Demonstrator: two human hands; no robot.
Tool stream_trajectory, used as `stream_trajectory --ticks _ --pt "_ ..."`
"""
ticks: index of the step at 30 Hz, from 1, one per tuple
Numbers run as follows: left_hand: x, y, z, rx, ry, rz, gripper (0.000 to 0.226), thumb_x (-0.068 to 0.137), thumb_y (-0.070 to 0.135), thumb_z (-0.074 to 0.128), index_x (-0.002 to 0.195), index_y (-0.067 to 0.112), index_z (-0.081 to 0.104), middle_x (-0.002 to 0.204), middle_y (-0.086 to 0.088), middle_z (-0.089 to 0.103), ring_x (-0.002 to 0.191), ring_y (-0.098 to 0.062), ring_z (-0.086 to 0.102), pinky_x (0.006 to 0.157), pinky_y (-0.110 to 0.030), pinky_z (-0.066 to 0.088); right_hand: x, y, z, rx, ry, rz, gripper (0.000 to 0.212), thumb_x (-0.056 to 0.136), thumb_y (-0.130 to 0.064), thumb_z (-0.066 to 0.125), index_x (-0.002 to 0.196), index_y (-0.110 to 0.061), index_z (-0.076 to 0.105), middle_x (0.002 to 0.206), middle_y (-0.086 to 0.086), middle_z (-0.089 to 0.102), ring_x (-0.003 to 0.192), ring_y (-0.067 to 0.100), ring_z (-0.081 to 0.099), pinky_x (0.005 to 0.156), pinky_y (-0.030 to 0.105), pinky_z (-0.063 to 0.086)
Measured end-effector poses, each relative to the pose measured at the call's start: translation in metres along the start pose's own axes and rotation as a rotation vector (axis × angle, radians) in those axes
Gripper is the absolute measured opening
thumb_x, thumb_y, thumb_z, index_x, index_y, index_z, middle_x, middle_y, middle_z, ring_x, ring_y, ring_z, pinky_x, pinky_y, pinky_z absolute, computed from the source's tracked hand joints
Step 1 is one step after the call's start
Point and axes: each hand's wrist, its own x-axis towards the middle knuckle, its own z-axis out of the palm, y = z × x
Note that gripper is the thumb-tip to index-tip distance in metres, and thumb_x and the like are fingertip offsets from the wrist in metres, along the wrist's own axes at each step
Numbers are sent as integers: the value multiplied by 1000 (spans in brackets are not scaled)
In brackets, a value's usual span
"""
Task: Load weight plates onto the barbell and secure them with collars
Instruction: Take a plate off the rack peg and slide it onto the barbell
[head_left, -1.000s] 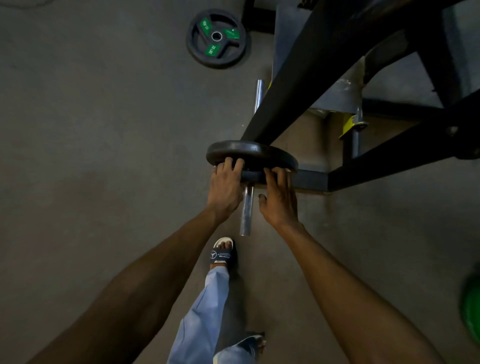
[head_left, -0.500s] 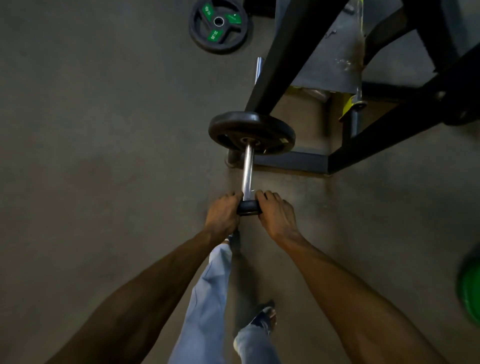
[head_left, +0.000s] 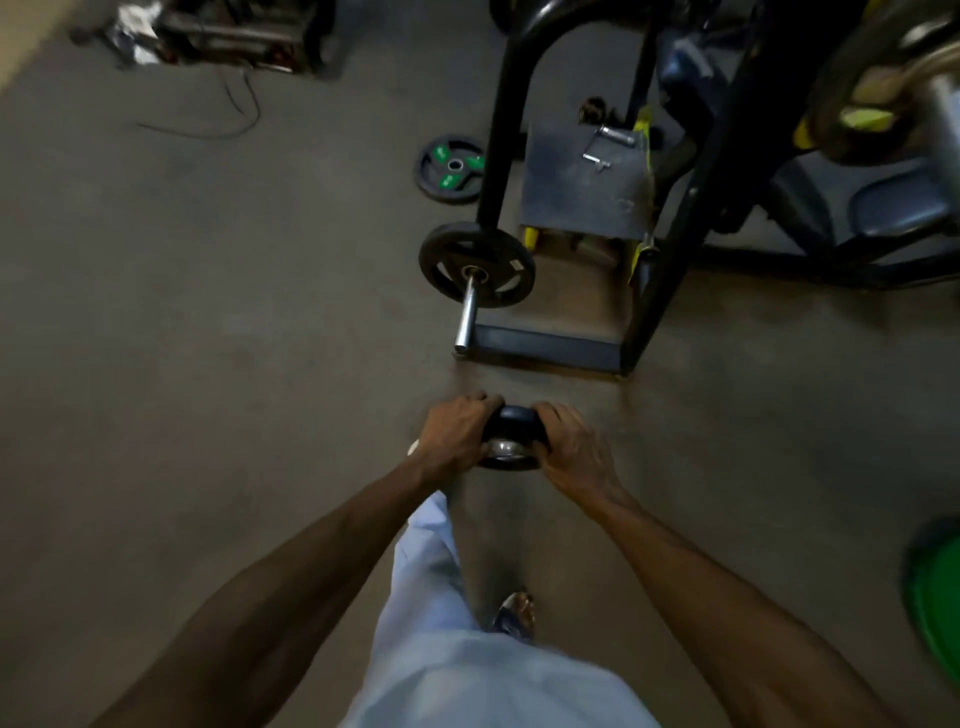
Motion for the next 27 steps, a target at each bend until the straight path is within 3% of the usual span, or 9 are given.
stream_trajectory --ticks 2,6,9,14,19,23,27 --pt "-20 29 -4 5 81 37 57 87 36 75 138 19 58 127 -12 65 113 -36 65 91 -44 50 -24 4 -23 -22 58 -22 47 85 -35 50 127 -15 60 115 9 70 102 32 68 76 47 61" --pt "-56 86 -17 14 207 105 59 89 33 75 144 20 56 133 -10 64 117 -31 65 94 -41 51 -69 4 -72 -93 172 -15 56 76 -15 81 129 -6 64 113 15 71 96 38 70 69 46 61" --pt "-77 127 -31 35 275 163 57 90 36 75 142 22 57 129 -9 66 112 -30 67 87 -39 52 -107 1 -109 -132 266 -24 61 71 -17 88 126 -5 66 110 15 71 89 36 71 63 40 59" --pt "-111 181 -51 80 418 313 54 87 37 77 136 21 61 121 -9 70 101 -30 70 74 -34 42 -155 11 -150 -138 446 -35 57 82 -16 75 137 -9 59 123 15 65 100 35 68 72 44 61" --pt "-147 235 -67 77 618 451 53 92 39 70 140 21 61 122 -8 71 95 -27 71 74 -29 41 -212 6 -205 -155 593 -55 68 85 -18 60 152 -14 50 143 13 59 126 31 62 91 42 58" --pt "-165 273 -79 100 741 595 61 89 40 76 144 20 60 124 -8 72 92 -24 73 76 -28 46 -256 11 -243 -199 711 -64 73 84 -10 72 153 -16 50 142 11 61 124 29 63 88 40 59" --pt "-176 325 -95 98 824 719 60 87 26 81 143 15 63 119 -8 74 87 -25 74 69 -33 57 -287 29 -291 -207 844 -89 62 89 -16 64 150 -18 54 141 7 65 120 26 68 86 40 62"
